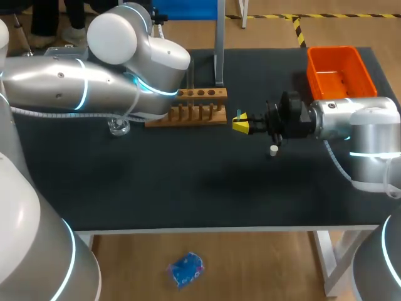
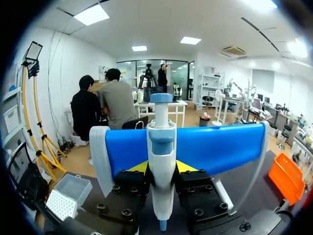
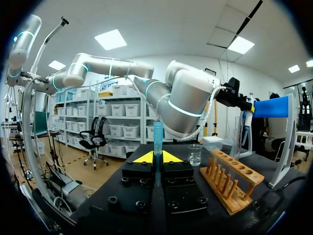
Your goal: Invert the test tube, pick up the pipette, mount the tip to pipette, aspirate from beaker and dispense into the tube, eject the tip, return the pipette, and cap with the stopper.
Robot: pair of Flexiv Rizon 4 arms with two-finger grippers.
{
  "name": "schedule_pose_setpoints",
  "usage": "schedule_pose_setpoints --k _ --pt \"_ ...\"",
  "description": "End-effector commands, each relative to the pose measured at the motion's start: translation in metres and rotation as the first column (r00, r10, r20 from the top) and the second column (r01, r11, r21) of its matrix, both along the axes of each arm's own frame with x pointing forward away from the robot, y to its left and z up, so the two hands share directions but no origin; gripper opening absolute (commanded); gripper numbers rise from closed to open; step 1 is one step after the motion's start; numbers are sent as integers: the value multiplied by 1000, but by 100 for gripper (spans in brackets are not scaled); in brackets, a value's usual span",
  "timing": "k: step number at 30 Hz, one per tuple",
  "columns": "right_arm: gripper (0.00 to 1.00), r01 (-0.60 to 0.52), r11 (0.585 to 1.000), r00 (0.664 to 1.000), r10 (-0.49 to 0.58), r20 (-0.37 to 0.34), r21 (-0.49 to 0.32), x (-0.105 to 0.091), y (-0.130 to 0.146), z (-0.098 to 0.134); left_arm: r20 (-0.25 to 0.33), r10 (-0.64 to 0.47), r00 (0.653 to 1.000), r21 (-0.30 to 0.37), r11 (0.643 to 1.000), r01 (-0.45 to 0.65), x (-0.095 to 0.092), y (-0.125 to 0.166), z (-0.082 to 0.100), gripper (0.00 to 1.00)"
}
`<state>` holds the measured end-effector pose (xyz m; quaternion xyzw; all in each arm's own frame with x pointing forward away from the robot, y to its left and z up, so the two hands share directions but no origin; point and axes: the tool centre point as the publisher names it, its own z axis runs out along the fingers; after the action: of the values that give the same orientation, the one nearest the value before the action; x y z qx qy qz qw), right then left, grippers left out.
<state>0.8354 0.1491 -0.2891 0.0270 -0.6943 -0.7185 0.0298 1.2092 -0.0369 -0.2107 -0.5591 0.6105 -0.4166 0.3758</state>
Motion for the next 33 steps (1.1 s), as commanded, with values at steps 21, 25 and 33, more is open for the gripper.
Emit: schedule_pose_setpoints --k 21,25,33 --pt "0 -1 1000 1000 1 1 -1 0 0 0 -122 -351 928 90 928 362 -46 27 53 0" --pt "0 -1 1000 1000 1 1 -1 0 0 0 -180 -381 907 69 915 398 -50 37 49 0" --pt "0 -1 1000 1000 1 1 -1 0 0 0 -180 -381 907 69 915 398 -50 37 49 0"
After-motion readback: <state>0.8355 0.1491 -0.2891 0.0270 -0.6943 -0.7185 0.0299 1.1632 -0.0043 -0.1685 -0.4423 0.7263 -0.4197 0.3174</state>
